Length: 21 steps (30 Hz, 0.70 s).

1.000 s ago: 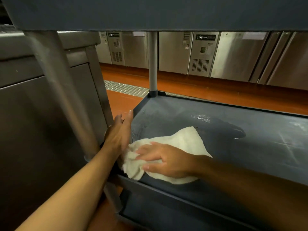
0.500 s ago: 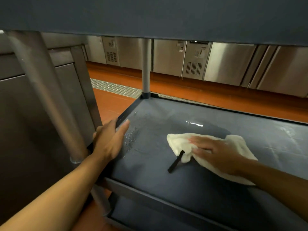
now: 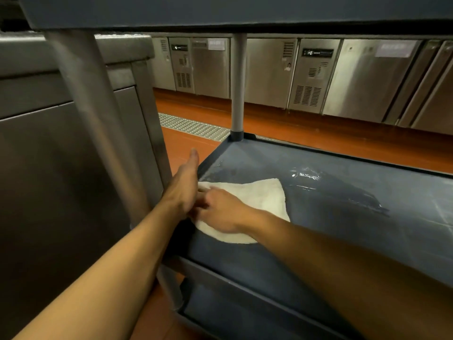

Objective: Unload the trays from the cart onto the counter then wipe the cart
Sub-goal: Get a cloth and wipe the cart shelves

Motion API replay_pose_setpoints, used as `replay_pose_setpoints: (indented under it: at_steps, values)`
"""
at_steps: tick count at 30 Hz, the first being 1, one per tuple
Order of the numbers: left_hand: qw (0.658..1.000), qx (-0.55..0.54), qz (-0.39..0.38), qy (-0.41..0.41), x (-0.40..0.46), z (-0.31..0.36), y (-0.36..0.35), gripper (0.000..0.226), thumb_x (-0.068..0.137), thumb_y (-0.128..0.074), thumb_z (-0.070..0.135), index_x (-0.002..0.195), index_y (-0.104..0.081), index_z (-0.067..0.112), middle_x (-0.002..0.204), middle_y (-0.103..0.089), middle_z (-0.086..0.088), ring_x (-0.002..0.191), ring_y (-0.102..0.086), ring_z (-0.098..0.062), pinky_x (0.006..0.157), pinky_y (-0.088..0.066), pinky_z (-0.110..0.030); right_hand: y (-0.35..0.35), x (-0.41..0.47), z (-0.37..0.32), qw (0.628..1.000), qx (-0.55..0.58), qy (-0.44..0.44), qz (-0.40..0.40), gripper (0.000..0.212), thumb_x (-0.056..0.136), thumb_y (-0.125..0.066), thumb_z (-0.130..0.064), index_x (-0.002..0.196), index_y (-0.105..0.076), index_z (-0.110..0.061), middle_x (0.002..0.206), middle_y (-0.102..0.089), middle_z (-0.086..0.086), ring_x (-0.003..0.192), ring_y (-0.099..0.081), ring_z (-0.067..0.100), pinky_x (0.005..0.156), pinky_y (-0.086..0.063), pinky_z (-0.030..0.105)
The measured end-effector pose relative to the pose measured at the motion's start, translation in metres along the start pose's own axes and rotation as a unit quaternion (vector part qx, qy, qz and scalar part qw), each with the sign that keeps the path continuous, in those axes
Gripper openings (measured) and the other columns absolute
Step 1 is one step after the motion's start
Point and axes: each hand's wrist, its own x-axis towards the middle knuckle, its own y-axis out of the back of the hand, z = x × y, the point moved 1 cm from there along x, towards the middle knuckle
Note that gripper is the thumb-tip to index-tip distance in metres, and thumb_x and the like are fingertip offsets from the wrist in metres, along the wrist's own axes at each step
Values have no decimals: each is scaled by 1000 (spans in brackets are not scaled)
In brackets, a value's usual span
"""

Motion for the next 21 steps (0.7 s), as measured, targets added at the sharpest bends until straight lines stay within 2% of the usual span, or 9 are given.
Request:
replay_pose_setpoints:
  at_steps: [3, 5, 7, 9, 11, 15, 17, 19, 21]
  values:
    - [1000, 9, 16, 10, -12, 9, -3, 76, 98, -17, 78, 130, -57, 21, 107, -69, -34, 113, -64, -44, 100, -51, -49, 1, -12, -14, 999, 39, 33, -3, 29, 99, -52, -31, 118, -74, -31, 145, -55, -15, 132, -48, 13, 114, -37, 43]
    - [1000, 0, 26, 15, -19, 12, -3, 76, 97, -20, 80, 135, -57, 26, 82, -65, -8, 83, -67, -25, 80, -51, -38, 5, -24, -19, 997, 50, 54, -15, 27, 102, -53, -28, 116, -76, -24, 150, -54, -10, 136, -46, 12, 116, -33, 34]
    - [999, -14, 21, 19, -21, 10, -2, 76, 94, -21, 84, 134, -59, 32, 90, -61, 4, 80, -69, -18, 84, -47, -39, 4, -36, -24, 995, 60, 69, -31, 25, 104, -54, -29, 97, -78, -29, 152, -53, -7, 142, -41, 12, 118, -26, 29]
    - [999, -1, 15, 28, -22, 8, -1, 81, 91, -20, 86, 144, -53, 35, 134, -63, -3, 120, -66, -19, 102, -40, -47, -2, -48, -31, 993, 55, 89, -52, 32, 105, -53, -36, 80, -70, -46, 152, -53, -7, 146, -37, 12, 122, -22, 33]
    - [999, 31, 27, 11, -19, 8, 1, 89, 91, -17, 86, 158, -35, 32, 162, -40, -8, 146, -41, -30, 116, -26, -54, -5, -66, -36, 989, 54, 111, -77, 26, 106, -51, -40, 91, -72, -46, 156, -50, -7, 149, -32, 7, 125, -21, 40]
    - [998, 60, 36, 1, -23, 12, -1, 89, 94, -16, 82, 159, -36, 24, 151, -47, -12, 131, -47, -27, 104, -32, -50, -9, -91, -33, 982, 32, 158, -100, 34, 109, -48, -31, 117, -74, -11, 160, -45, -4, 143, -16, -21, 125, -5, 19]
    - [996, 86, 36, -7, -26, 14, -3, 88, 97, -13, 79, 158, -37, 21, 149, -48, -14, 124, -46, -23, 95, -30, -45, -11, -85, -33, 982, 6, 173, -82, 37, 110, -44, -35, 114, -74, -14, 151, -55, -4, 148, -27, -7, 126, -12, 30]
    - [994, 102, 35, -10, -26, 15, -3, 88, 97, -10, 79, 160, -34, 21, 158, -42, -14, 138, -44, -32, 104, -33, -49, -13, -73, -35, 986, -19, 155, -61, 42, 107, -40, -42, 103, -74, -18, 137, -65, -2, 144, -40, 11, 123, -21, 38]
    - [993, 108, 35, -4, -25, 16, -2, 91, 95, -8, 81, 161, -31, 22, 154, -45, -13, 137, -45, -33, 108, -32, -51, -10, -62, -37, 992, 16, 121, -45, 36, 107, -46, -38, 108, -77, -18, 141, -63, -3, 143, -41, 11, 123, -21, 26]
